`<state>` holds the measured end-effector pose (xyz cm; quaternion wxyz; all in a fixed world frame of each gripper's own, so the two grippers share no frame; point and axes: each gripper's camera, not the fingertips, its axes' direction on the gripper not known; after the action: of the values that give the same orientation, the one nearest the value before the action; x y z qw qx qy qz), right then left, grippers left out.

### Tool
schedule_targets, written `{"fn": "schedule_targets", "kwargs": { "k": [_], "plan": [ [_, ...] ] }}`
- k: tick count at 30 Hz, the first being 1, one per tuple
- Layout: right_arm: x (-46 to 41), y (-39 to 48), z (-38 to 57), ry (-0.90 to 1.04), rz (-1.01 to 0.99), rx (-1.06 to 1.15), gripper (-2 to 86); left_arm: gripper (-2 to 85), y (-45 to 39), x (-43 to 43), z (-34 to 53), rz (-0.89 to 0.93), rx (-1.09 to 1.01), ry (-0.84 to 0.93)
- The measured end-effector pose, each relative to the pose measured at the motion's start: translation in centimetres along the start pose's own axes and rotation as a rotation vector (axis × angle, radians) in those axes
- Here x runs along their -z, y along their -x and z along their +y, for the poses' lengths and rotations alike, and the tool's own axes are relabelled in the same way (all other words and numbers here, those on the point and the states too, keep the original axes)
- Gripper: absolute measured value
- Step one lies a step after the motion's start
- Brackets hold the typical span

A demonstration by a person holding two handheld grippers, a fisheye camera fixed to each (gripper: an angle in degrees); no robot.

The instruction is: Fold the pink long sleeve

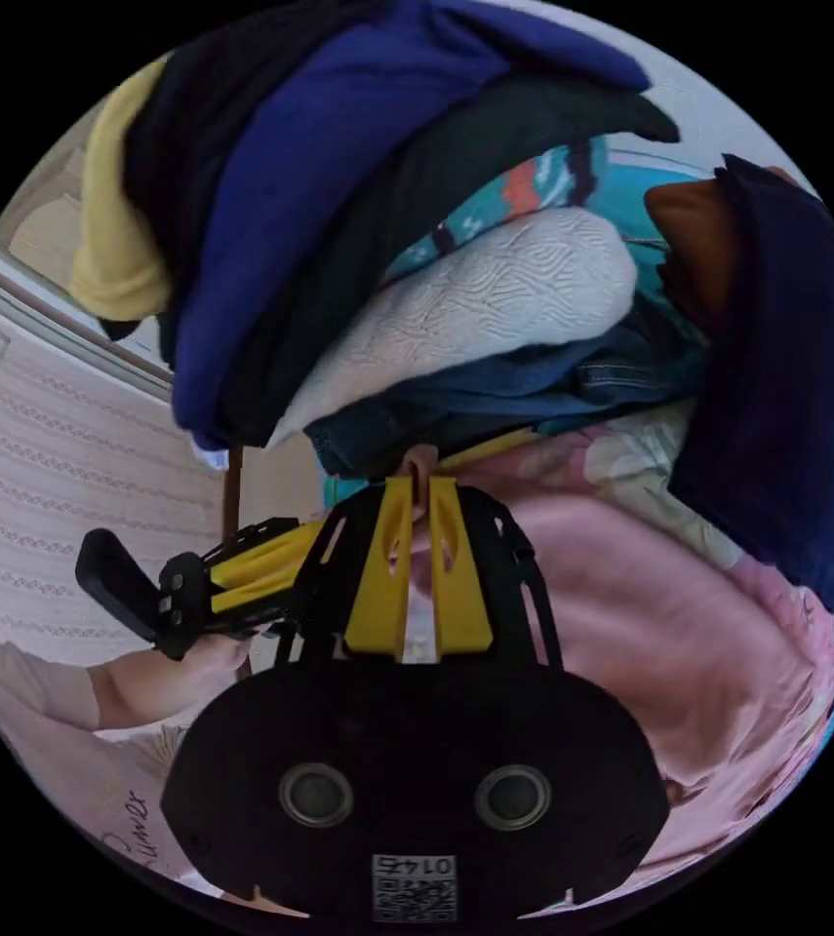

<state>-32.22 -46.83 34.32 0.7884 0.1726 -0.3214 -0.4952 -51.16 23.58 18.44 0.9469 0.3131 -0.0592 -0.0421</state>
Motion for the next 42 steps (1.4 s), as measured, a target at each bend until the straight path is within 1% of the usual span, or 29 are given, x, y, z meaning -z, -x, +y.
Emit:
{"fn": "schedule_targets", "kwargs": {
  "k": [3, 5, 6, 8, 9, 11, 12, 14, 17, 19, 21, 23, 26, 27, 30, 33, 35, 36, 38, 40, 42],
  "plan": [
    [7.4, -1.3, 6.9, -0.156, -0.057, -0.027, 2.1, 5.2, -3.8, 2.5, -0.1, 0.165, -0.119, -0.073],
    [13.9, -2.4, 14.3, -0.312, -0.095, -0.094, 1.8, 5.2, -8.3, 4.1, 0.2, 0.363, -0.212, -0.112],
    [15.5, -2.7, 16.3, -0.346, -0.107, -0.112, 1.7, 5.2, -9.6, 4.5, 0.2, 0.408, -0.234, -0.117],
    [21.4, -2.5, 23.9, -0.465, -0.082, -0.176, 1.6, 5.1, -14.9, 5.9, 0.7, 0.556, -0.342, -0.138],
    [22.7, -2.2, 25.7, -0.488, -0.060, -0.189, 1.5, 5.1, -16.2, 6.2, 0.8, 0.585, -0.365, -0.141],
    [27.2, -0.6, 32.3, -0.541, 0.050, -0.251, 1.5, 5.1, -21.4, 7.2, 1.6, 0.699, -0.452, -0.134],
    [28.1, -0.2, 33.8, -0.551, 0.071, -0.271, 1.5, 5.1, -22.7, 7.3, 1.9, 0.726, -0.474, -0.129],
    [31.0, 0.7, 39.5, -0.585, 0.126, -0.358, 1.5, 5.2, -27.1, 7.4, 3.3, 0.797, -0.559, -0.085],
    [32.3, 0.8, 45.3, -0.584, 0.162, -0.463, 1.5, 5.3, -31.5, 6.9, 5.4, 0.861, -0.641, 0.003],
    [32.2, 0.3, 48.1, -0.579, 0.163, -0.532, 1.6, 5.3, -33.6, 6.2, 6.6, 0.877, -0.688, 0.071],
    [31.7, -0.2, 50.3, -0.562, 0.167, -0.594, 1.6, 5.3, -35.4, 5.3, 8.1, 0.856, -0.750, 0.121],
    [30.3, -1.5, 52.7, -0.517, 0.158, -0.680, 1.7, 5.7, -37.1, 3.3, 9.7, 0.822, -0.799, 0.233],
    [28.9, -2.9, 55.3, -0.467, 0.136, -0.790, 1.8, 6.2, -37.3, 1.2, 10.3, 0.863, -0.764, 0.379],
    [28.8, -3.1, 55.9, -0.461, 0.132, -0.811, 1.9, 6.3, -37.1, 1.1, 10.2, 0.872, -0.760, 0.392],
    [29.4, -3.4, 58.5, -0.505, 0.080, -0.874, 2.1, 6.3, -36.0, 0.1, 8.6, 0.811, -0.771, 0.407],
    [30.5, -4.3, 60.3, -0.454, 0.047, -0.933, 2.4, 5.9, -33.8, -2.1, 4.6, 0.682, -0.711, 0.377],
    [31.8, -5.2, 61.6, -0.413, 0.029, -0.970, 3.0, 5.6, -32.1, -4.6, 0.2, 0.546, -0.654, 0.336],
    [32.4, -5.5, 61.7, -0.412, 0.036, -0.967, 3.1, 5.6, -31.9, -5.2, -0.9, 0.512, -0.648, 0.323],
    [35.3, -7.0, 61.3, -0.427, 0.111, -0.941, 4.1, 5.6, -31.7, -8.0, -5.5, 0.418, -0.631, 0.280],
    [37.6, -9.1, 59.7, -0.450, 0.147, -0.889, 5.7, 5.8, -32.5, -10.8, -8.9, 0.395, -0.606, 0.272],
    [39.7, -11.8, 57.2, -0.458, 0.203, -0.843, 7.3, 6.5, -33.4, -14.0, -12.1, 0.423, -0.531, 0.301]
  ]
}}
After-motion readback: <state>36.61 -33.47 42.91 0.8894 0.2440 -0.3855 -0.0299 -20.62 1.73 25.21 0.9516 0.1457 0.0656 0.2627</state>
